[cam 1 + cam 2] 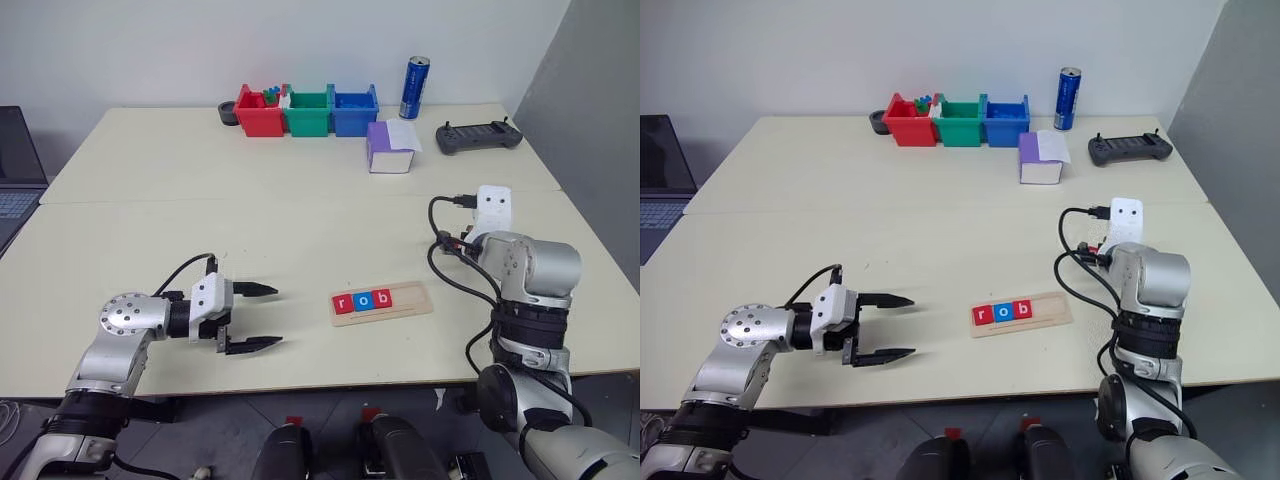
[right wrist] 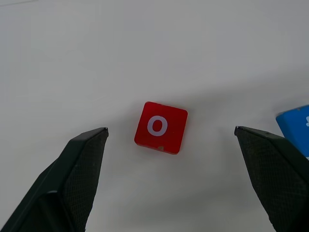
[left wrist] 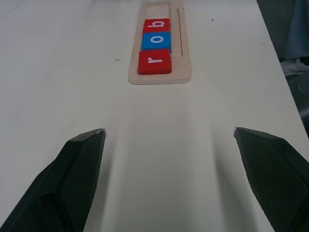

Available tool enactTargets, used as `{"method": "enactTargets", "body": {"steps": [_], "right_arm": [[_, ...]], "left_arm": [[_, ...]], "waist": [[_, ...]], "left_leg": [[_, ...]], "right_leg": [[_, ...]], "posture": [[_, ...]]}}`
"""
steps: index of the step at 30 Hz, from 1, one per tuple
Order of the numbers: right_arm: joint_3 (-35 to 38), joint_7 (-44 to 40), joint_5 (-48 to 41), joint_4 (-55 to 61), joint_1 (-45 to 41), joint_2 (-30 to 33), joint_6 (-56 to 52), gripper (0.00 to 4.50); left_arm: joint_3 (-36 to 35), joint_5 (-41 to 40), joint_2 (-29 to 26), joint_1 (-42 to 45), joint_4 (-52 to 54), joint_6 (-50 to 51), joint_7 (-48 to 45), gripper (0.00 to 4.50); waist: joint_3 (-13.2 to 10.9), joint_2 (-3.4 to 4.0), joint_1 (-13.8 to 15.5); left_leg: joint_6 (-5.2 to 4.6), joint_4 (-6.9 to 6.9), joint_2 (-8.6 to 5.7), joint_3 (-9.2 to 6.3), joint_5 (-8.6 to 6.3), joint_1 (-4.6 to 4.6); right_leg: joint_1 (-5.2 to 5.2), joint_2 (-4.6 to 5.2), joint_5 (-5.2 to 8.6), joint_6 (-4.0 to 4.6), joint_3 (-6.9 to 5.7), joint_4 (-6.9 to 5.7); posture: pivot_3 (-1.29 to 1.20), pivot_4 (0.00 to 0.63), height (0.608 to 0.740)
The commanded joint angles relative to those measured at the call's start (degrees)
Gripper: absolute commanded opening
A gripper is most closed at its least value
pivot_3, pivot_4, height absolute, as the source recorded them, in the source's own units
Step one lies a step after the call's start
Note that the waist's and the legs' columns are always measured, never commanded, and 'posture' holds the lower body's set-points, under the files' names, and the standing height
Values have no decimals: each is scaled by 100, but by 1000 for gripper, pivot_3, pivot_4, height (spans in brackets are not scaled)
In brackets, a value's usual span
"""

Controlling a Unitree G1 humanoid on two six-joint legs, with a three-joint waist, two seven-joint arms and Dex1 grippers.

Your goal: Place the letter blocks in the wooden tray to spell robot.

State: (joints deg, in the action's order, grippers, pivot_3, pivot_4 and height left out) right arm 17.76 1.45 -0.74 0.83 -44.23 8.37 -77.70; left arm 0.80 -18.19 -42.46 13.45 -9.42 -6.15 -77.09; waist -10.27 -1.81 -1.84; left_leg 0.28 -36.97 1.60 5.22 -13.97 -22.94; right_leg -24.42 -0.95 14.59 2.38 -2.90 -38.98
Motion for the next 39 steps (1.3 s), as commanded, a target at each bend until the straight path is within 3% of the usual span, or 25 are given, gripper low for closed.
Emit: {"method": "enactTargets", "body": {"steps": [1, 13, 16, 22, 24, 26, 31, 35, 39], "right_arm": [[-76, 156, 38, -258, -179, -22, 390, 4464], [-8, 620, -86, -1842, -335, -220, 1631, 4464], [153, 885, -84, -1827, -287, -264, 1624, 3870], [81, 839, -111, -1287, 19, -232, 1318, 1897], [-45, 754, -115, -937, 161, -216, 1140, 1445], [-159, 611, -133, -689, 222, -103, 996, 1452], [-616, -383, -411, 25, 485, 937, 447, 1452], [-641, -1187, -981, 1313, 1012, 1761, -467, 1452], [-499, -1495, -1328, 2347, 1524, 1870, -1234, 1452]], "left_arm": [[0, -51, 9, 51, 243, 78, 44, 4500], [-61, -70, -47, 17, 610, 381, 205, 4500], [-102, -92, -66, -40, 717, 468, 256, 4500], [-26, -58, -28, -72, 940, 659, 367, 4500], [-62, -87, -56, -139, 1019, 681, 362, 4500], [-66, -82, -57, -151, 1043, 706, 369, 4500], [-13, -23, -17, 23, 811, 654, 341, 4500], [46, 28, 3, 190, 478, 466, 209, 4500], [180, 85, 87, 467, 113, 283, 67, 4500]], "waist": [[0, 0, -4], [4, -6, -16], [7, -11, -12], [8, -11, 15], [8, -12, 20], [8, -12, 16], [8, -11, 36], [7, -11, 26], [8, -11, -12]], "left_leg": [[0, 0, 0, 0, 0, 0], [0, 1, 1, 1, 0, 3], [0, 0, 1, 1, 0, 3], [0, 1, 0, -1, 0, 2], [0, 1, 0, -2, 0, 1], [-1, 2, 0, -2, 0, 1], [-1, 1, -2, -3, -1, 0], [-3, 7, -1, -3, -2, -3], [-3, 13, 5, -3, -2, 2]], "right_leg": [[0, 0, 0, 0, 0, 0], [2, -1, 0, 0, 1, 0], [3, -1, 0, 0, 1, 0], [4, -1, 0, 0, 1, 2], [4, 0, 0, 0, 1, 4], [4, 0, 0, 0, 1, 6], [4, 0, 0, -1, 0, 7], [0, 0, 0, -1, 0, 12], [0, -5, 1, -2, -2, 12]], "posture": [[0, 150, 740], [0, 150, 740], [0, 150, 740], [0, 150, 740], [0, 150, 740], [0, 150, 740], [0, 150, 740], [0, 150, 740], [0, 150, 740]]}}
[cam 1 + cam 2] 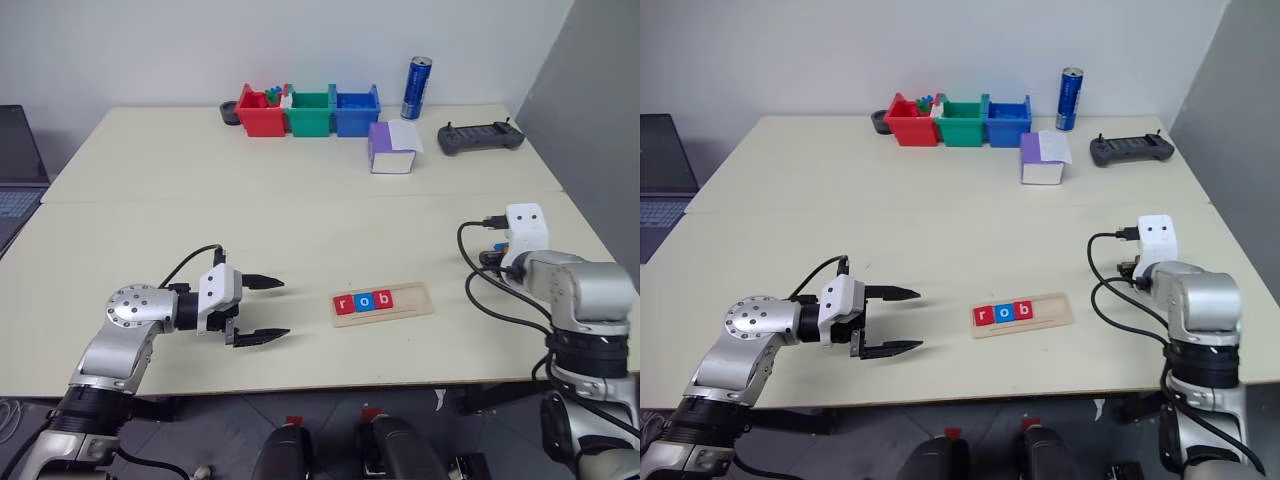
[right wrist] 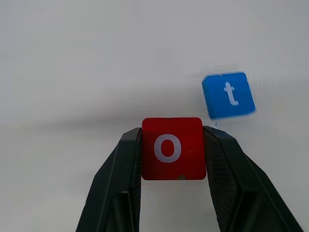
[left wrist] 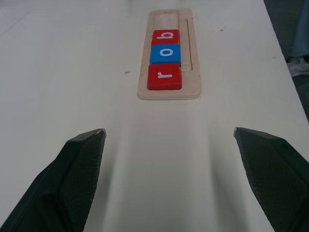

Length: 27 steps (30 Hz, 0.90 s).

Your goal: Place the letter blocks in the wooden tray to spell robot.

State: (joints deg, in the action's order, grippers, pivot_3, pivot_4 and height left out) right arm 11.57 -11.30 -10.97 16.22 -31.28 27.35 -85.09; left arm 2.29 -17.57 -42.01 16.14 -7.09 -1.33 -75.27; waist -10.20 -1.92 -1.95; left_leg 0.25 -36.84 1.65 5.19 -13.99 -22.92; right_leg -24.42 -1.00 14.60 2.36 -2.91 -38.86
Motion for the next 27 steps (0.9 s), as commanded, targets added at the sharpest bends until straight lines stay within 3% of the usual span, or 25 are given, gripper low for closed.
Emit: {"method": "enactTargets", "body": {"steps": [1, 6, 12, 18, 21, 25, 27], "right_arm": [[165, -248, -367, 1053, 410, -60, -643, 1452], [153, -204, -544, 1705, 1108, -228, -741, 1452], [-26, 15, -371, 1464, 1119, -54, -741, 1452], [46, -436, -851, 1529, 979, 427, -741, 3538], [19, -910, -1276, 1534, 788, 1189, -741, 4466], [-249, -1835, -1604, 978, 607, 2489, -273, 4466], [-693, -3078, -1433, 664, 912, 3305, 1484, 4466]], "left_arm": [[60, 29, 72, 282, -211, -233, -157, 4500], [166, 68, 147, 535, -528, -381, -336, 4500], [201, 67, 187, 671, -699, -457, -495, 4500], [160, 69, 142, 617, -695, -483, -546, 4500], [117, 64, 91, 574, -668, -476, -550, 4500], [72, 66, 64, 543, -598, -443, -452, 4500], [25, 40, 40, 479, -539, -430, -405, 4500]], "waist": [[0, 0, 8], [0, 0, 14], [1, -3, 20], [0, -3, 20], [-1, -2, 19], [-4, -1, 32], [-4, -3, 40]], "left_leg": [[0, 0, 1, -1, 0, 1], [0, -5, -1, -4, 0, -4], [0, -6, -3, -3, 0, -4], [0, -4, -4, -3, 0, -7], [-1, -3, -4, -3, 0, -7], [-3, -2, -5, -6, -2, -7], [-5, -1, -5, -8, -3, -7]], "right_leg": [[0, -1, 0, 0, -1, -1], [0, -1, 0, -1, -3, 1], [1, 0, 0, -2, -2, 6], [1, 0, 0, -2, -2, 11], [1, 0, 0, -2, -2, 13], [3, 0, 0, -2, -4, 21], [5, -1, 0, -2, -6, 28]], "posture": [[0, 150, 740], [0, 150, 740], [0, 150, 740], [0, 150, 740], [0, 150, 740], [0, 150, 740], [0, 150, 740]]}}
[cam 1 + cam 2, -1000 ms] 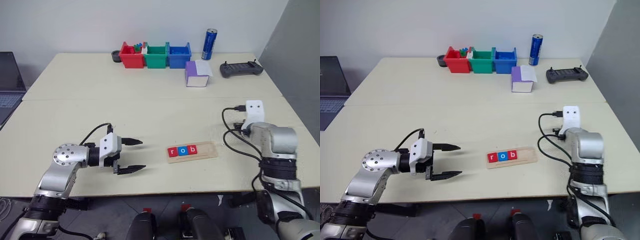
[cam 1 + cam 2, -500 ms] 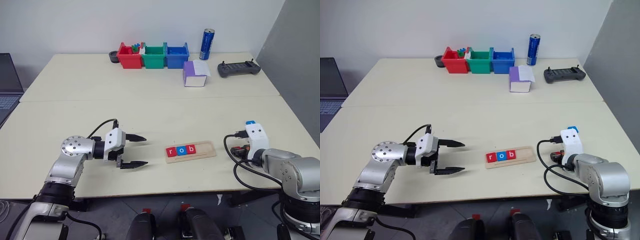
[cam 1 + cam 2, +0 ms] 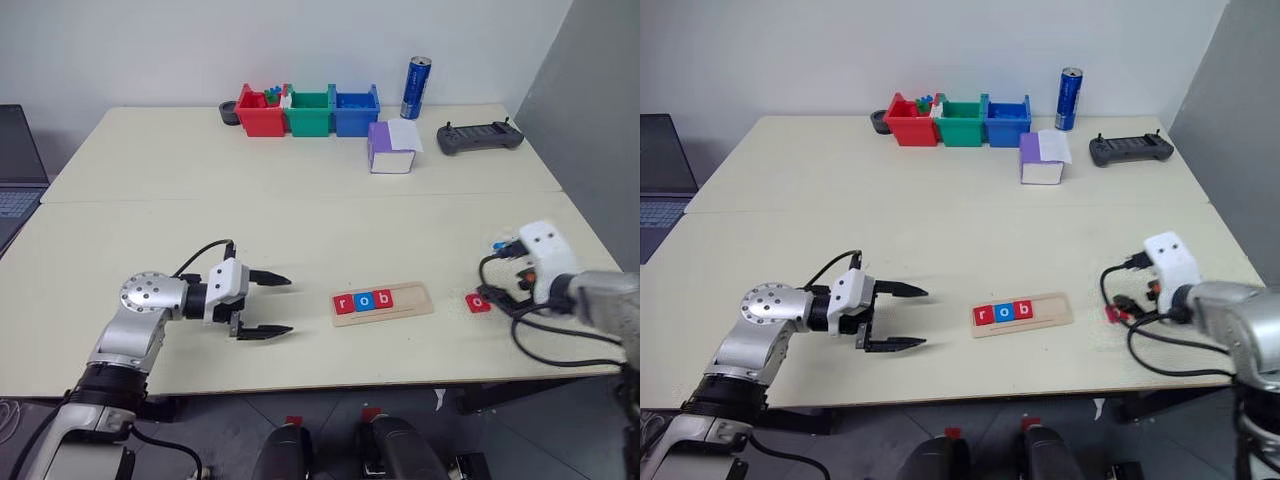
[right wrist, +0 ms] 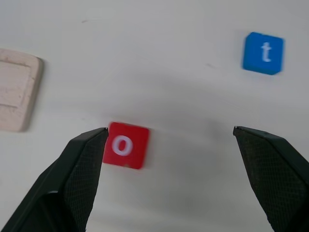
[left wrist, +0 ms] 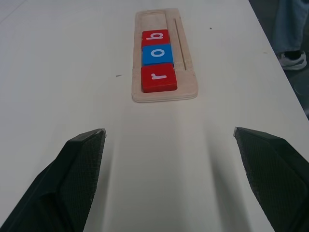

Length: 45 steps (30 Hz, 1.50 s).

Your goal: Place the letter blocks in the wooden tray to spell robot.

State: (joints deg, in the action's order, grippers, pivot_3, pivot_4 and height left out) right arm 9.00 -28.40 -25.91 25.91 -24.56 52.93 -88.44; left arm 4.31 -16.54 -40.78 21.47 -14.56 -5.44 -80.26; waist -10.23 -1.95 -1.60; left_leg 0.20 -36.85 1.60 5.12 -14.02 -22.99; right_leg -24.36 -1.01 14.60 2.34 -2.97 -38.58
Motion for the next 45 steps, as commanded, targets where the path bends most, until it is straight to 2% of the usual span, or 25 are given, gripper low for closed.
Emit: {"method": "enactTargets", "body": {"steps": [1, 3, 5, 8, 11, 14, 17, 23, 31, 34, 41, 42, 45], "right_arm": [[-617, -2082, 254, -537, 489, 1074, 2934, 4466], [-869, -3161, 594, -1169, 808, 1459, 4756, 4466], [-1010, -3978, 743, -1944, 754, 1476, 6121, 4466], [-1462, -4909, 1123, -3324, 96, 1198, 7679, 4466], [-2057, -5447, 1776, -4667, -735, 869, 8584, 4466], [-2294, -5865, 2015, -5628, -1377, 478, 9103, 4466], [-2621, -6397, 2026, -6050, -1518, 517, 9750, 4466], [-3184, -6410, 2217, -6922, -1883, 441, 10402, 4466], [-3294, -6409, 2295, -7300, -2086, 30, 10564, 4466], [-3340, -6400, 2388, -7312, -2092, 2, 10579, 3892], [-3339, -6410, 2548, -7208, -2143, 214, 10687, 1466], [-3336, -6410, 2461, -7080, -2158, 264, 10650, 1437], [-3175, -6410, 1480, -5540, -2097, 573, 9827, 1437]], "left_arm": [[-198, -72, -102, -123, 241, -29, 107, 4500], [-209, -67, -137, -242, 302, -55, 136, 4500], [-225, -72, -166, -308, 343, -62, 150, 4500], [-271, -78, -205, -371, 393, -55, 173, 4500], [-328, -121, -226, -459, 500, -19, 210, 4500], [-383, -143, -265, -565, 605, 5, 257, 4500], [-454, -141, -308, -690, 714, 34, 314, 4500], [-608, -184, -388, -1047, 1014, 106, 453, 4500], [-721, -211, -423, -1272, 1188, 163, 563, 4500], [-735, -212, -423, -1288, 1238, 203, 585, 4500], [-714, -205, -431, -1204, 1245, 288, 609, 4500], [-708, -200, -429, -1188, 1239, 293, 609, 4500], [-697, -195, -438, -1151, 1221, 292, 594, 4500]], "waist": [[-1, 0, 7], [-1, 0, -5], [-1, 0, -18], [-5, -1, -24], [-6, -1, -25], [-6, -1, -9], [-7, 2, 23], [-10, 7, 30], [-10, 7, 15], [-10, 7, 8], [-9, 7, 21], [-10, 7, 22], [-15, 16, 13]], "left_leg": [[-2, 0, -2, 0, -2, -1], [-17, 3, 1, 0, -10, 2], [-20, 3, 2, 2, -12, 2], [-21, -2, 3, 6, -12, 0], [-21, -9, 3, 9, -12, 2], [-20, -9, 4, 11, -12, 6], [-19, -6, 4, 10, -11, 3], [-18, -10, 2, 16, -11, 3], [-18, -20, 3, 28, -11, 20], [-17, -20, 4, 31, -10, 31], [-16, -21, 3, 31, -9, 37], [-16, -21, 2, 32, -9, 36], [-16, -22, 2, 35, -9, 29]], "right_leg": [[0, 0, 0, 0, 0, 3], [6, -3, 1, -2, -1, 18], [11, -4, 1, -2, -1, 32], [15, -4, -7, -15, 1, 41], [20, -3, -14, -26, 3, 43], [23, -3, -14, -25, 4, 41], [21, -3, -12, -21, 4, 38], [23, 3, -12, -19, 8, 41], [23, 4, -9, -13, 17, 3], [23, 4, -5, -7, 19, -15], [23, 4, -2, -1, 20, -29], [23, 5, -2, -1, 21, -29], [14, 6, -2, -1, 24, -31]], "posture": [[0, 150, 740], [0, 150, 740], [0, 150, 740], [0, 150, 740], [0, 150, 740], [0, 150, 740], [0, 150, 740], [0, 150, 740], [0, 150, 740], [0, 150, 740], [0, 150, 740], [0, 150, 740], [0, 150, 740]]}}
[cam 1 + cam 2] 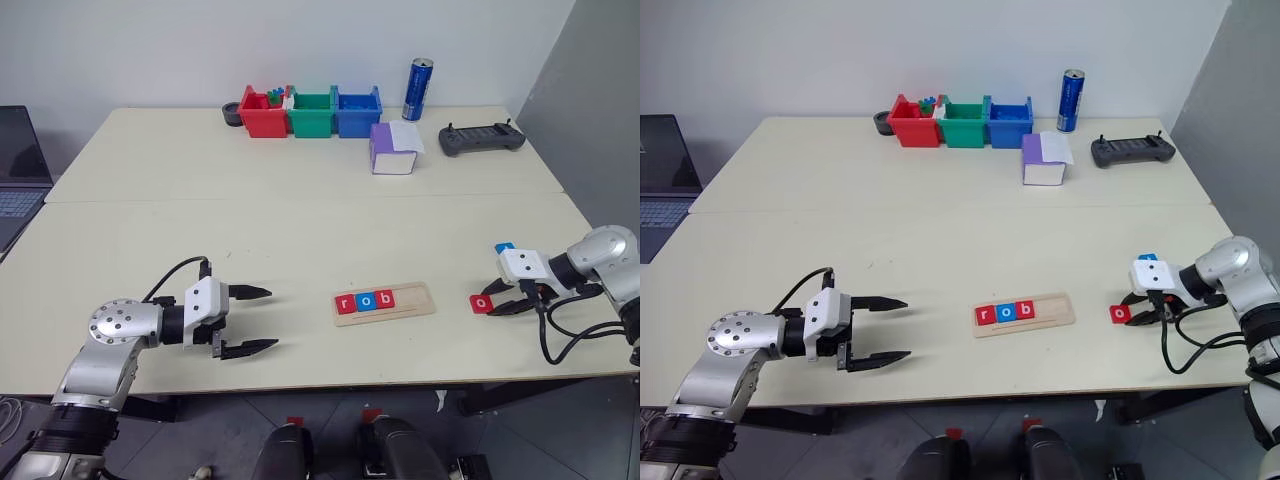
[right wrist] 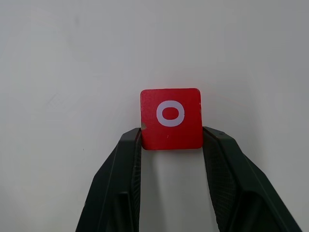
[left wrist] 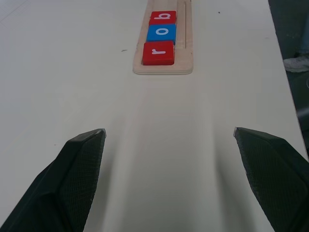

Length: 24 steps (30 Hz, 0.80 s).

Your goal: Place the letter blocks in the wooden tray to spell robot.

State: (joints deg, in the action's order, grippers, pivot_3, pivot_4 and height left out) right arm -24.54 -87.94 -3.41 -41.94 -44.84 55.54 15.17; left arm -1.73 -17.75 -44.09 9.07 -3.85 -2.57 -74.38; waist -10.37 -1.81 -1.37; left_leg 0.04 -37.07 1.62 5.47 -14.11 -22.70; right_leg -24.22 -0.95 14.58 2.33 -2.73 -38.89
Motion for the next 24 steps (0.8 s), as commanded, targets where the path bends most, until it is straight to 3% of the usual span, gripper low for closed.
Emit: {"method": "enactTargets", "body": {"steps": [1, 4, 8, 15, 24], "right_arm": [[226, -456, -992, 1663, -22, 394, -743, 1437], [406, -360, -1387, 2989, 111, 276, -1489, 1437], [256, -7, -1077, 3651, 183, -206, -1952, 1437], [-93, 275, -35, 2683, -231, -1054, -1708, 1437], [-165, 55, 463, 1760, -572, -1518, -1371, 1437]], "left_arm": [[-92, -75, -111, 93, 148, 5, 3, 4500], [-52, -67, -98, 161, 117, 24, -3, 4500], [44, -43, -26, 289, 104, 72, 15, 4500], [130, -34, -51, 356, 112, 63, -62, 4500], [126, 2, -52, 247, 137, -12, -56, 4500]], "waist": [[-1, 2, -16], [0, 2, -25], [1, 1, -5], [1, 0, 22], [1, 0, -1]], "left_leg": [[0, 1, 1, 2, 0, 1], [0, 6, 5, 0, 0, 9], [1, 3, 7, -2, 1, 9], [1, -10, -1, 1, 0, -8], [1, -8, 1, 0, 1, -6]], "right_leg": [[-2, 0, 0, 0, 3, -3], [-1, -3, 0, 0, -1, -8], [1, -3, 0, 0, -5, -8], [-5, 3, 0, 0, -2, -4], [-8, 2, 0, 1, -2, -9]], "posture": [[0, 150, 740], [0, 150, 740], [0, 150, 740], [0, 150, 740], [0, 150, 740]]}}
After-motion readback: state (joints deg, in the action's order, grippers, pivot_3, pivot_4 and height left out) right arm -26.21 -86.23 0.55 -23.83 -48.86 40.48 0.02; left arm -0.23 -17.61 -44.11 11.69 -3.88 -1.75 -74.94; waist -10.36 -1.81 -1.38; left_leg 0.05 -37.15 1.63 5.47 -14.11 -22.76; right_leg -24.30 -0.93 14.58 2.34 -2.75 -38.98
